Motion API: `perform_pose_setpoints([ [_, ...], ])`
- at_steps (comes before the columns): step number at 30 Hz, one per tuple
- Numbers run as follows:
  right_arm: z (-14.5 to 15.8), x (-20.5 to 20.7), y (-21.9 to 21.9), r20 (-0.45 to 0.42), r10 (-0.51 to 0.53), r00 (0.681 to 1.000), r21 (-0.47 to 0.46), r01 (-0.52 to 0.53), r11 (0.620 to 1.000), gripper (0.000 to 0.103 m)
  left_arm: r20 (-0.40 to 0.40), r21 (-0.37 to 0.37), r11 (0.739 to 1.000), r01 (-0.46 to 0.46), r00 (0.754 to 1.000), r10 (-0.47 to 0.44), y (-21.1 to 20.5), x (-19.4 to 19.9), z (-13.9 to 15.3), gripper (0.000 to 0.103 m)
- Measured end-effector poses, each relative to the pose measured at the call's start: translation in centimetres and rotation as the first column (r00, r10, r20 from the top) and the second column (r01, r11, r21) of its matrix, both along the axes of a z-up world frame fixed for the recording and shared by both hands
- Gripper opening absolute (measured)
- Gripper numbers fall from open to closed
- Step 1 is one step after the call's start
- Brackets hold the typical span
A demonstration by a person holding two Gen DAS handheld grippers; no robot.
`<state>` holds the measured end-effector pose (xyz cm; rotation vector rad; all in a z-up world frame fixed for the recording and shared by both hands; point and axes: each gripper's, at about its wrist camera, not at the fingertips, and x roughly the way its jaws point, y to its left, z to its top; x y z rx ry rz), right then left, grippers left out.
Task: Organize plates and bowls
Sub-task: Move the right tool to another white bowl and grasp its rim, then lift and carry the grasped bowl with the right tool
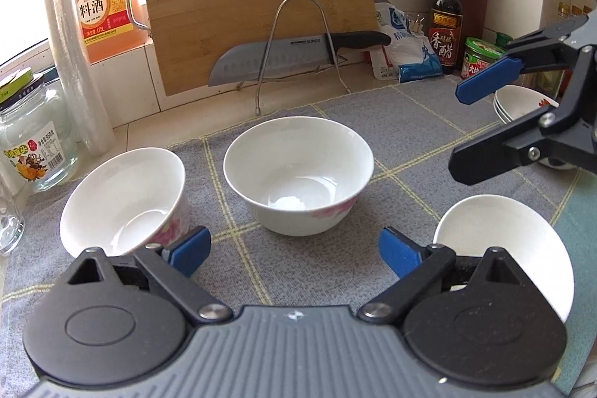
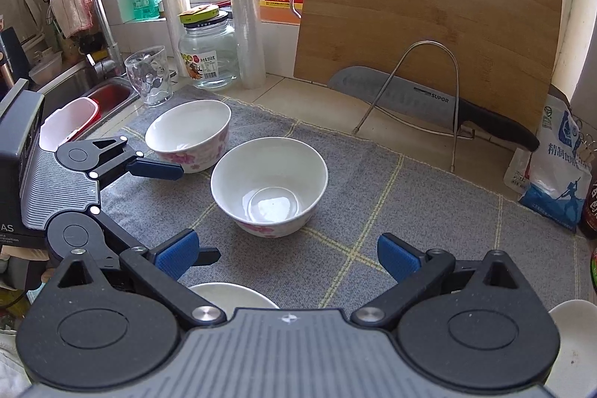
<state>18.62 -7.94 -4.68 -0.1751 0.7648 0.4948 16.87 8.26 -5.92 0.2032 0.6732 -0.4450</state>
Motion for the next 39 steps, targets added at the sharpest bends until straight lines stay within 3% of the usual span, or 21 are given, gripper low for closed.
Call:
perform_pose_setpoints([
  [12, -0.9, 5.2, 1.3, -0.041, 0.081, 0.996, -0.014, -0.082, 0.997, 0.101, -0.003, -0.029, 0.999, -0.025, 1.0, 0.025, -1.1, 2.1, -0.8, 0.096],
  [25, -3.3, 9.6, 3.1, -0.093, 0.133, 0.987, -0.019, -0.136, 0.991, 0.085, 0.011, -0.023, 0.999, -0.027, 1.0, 0.027, -1.5, 2.7, -1.1, 0.093],
  [28, -3.7, 10.3, 3.3, -0.103, 0.141, 0.985, -0.012, -0.143, 0.99, 0.082, 0.008, -0.023, 1.0, -0.02, 1.0, 0.021, -1.5, 2.9, -1.2, 0.088],
  [39, -4.1, 11.6, 3.6, -0.138, 0.164, 0.977, 0.028, -0.161, 0.986, 0.072, 0.017, -0.019, 1.0, -0.002, 1.0, 0.002, -1.5, 3.1, -1.3, 0.088],
])
